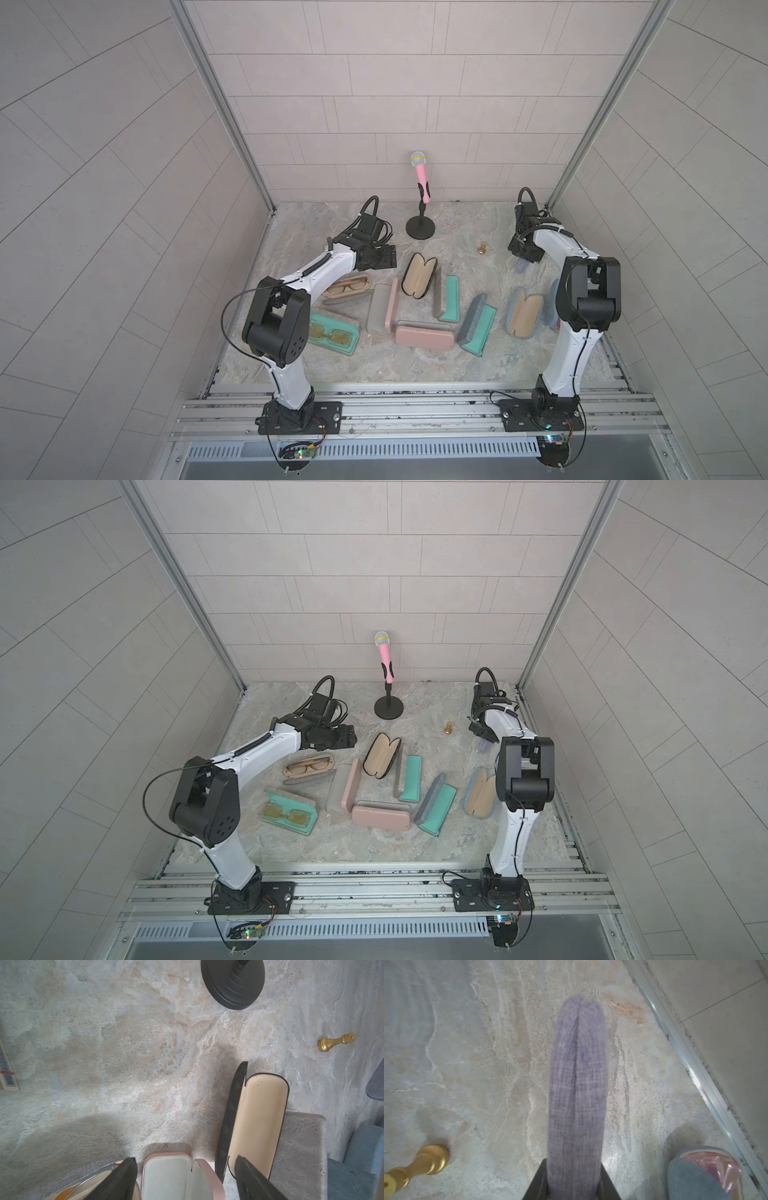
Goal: Close the glasses case
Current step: Place the glasses case at the center of the board.
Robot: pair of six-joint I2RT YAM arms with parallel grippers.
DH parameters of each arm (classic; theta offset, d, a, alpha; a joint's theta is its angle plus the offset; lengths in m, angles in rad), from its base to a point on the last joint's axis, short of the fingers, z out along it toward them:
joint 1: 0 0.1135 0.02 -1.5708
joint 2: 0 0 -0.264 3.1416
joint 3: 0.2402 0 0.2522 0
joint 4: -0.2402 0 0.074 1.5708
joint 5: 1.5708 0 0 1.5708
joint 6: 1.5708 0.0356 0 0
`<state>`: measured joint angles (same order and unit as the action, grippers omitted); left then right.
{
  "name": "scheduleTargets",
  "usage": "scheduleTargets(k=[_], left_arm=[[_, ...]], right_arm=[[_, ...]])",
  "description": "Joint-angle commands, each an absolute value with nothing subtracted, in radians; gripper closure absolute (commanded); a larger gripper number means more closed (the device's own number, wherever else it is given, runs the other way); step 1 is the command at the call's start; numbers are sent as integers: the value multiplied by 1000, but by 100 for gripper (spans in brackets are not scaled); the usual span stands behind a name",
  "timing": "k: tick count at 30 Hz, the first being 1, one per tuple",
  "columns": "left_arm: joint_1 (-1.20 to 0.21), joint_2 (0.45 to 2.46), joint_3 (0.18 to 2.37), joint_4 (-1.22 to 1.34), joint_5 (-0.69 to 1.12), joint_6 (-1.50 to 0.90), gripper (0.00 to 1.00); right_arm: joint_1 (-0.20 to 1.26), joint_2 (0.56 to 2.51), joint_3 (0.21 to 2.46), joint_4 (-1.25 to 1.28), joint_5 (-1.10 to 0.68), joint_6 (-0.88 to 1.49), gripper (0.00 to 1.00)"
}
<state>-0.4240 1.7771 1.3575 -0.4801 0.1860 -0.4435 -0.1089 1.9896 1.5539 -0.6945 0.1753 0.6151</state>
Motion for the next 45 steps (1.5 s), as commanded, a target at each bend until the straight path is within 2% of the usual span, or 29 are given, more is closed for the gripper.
scheduleTargets(k=[1, 7, 10, 13, 17, 27, 36, 45], left_arm=[[-427, 1793, 1403, -505, 167, -424, 19], [-426, 1808, 1417, -514, 163, -425, 19], [-427, 1813, 1423, -515, 164, -428, 19], [-427, 1814, 1430, -518, 166, -430, 19], [-426, 1807, 1431, -520, 169, -432, 19], [-431, 1758, 1421, -538, 178, -433, 19], [-477, 1751, 1425, -613, 173, -357, 19], [-507, 1915, 1546, -650, 237, -289, 21]], right_arm=[[-138, 2018, 1561, -670, 110, 637, 83], [-179, 2062, 1571, -664, 55, 628, 78], [-179, 2064, 1570, -666, 59, 617, 65], [-179, 2054, 1565, -676, 61, 612, 46], [-179, 2013, 1540, -677, 59, 608, 37], [-137, 1801, 1420, -693, 30, 588, 32], [65, 1571, 1260, -714, 123, 594, 31], [224, 1454, 1116, -676, 132, 632, 32]])
